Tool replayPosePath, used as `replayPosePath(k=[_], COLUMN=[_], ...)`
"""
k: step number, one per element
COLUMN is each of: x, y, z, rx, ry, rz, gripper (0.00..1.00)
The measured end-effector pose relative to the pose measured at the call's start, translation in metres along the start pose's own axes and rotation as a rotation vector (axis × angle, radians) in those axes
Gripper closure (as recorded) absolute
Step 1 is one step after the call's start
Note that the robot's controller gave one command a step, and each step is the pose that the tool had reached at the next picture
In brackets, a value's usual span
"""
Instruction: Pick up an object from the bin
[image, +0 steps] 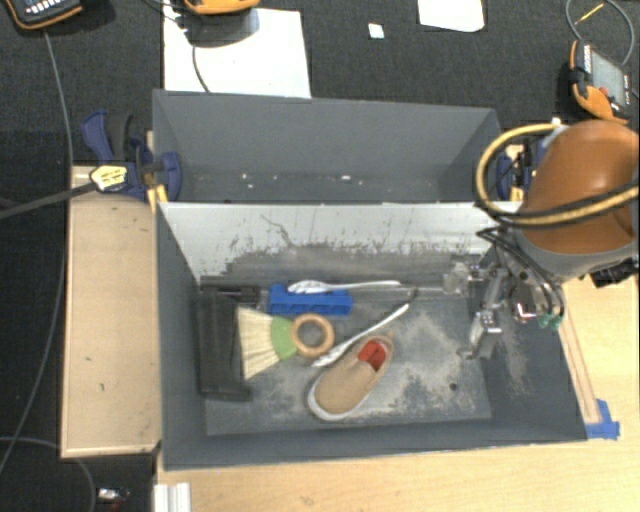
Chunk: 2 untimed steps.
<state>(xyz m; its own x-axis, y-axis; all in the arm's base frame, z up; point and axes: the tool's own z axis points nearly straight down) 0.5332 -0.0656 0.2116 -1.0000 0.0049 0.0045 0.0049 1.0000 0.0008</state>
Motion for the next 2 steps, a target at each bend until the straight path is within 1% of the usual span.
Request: replayPosePath(k=[1, 2], x=[-0.002, -0.038], y=[0.000, 0.062], z=[-0.004, 0.116], rx=[0.001, 0.002], ry=[-0.007, -0.011], rz=[-0.003, -0.199], gripper=[0.00, 0.00])
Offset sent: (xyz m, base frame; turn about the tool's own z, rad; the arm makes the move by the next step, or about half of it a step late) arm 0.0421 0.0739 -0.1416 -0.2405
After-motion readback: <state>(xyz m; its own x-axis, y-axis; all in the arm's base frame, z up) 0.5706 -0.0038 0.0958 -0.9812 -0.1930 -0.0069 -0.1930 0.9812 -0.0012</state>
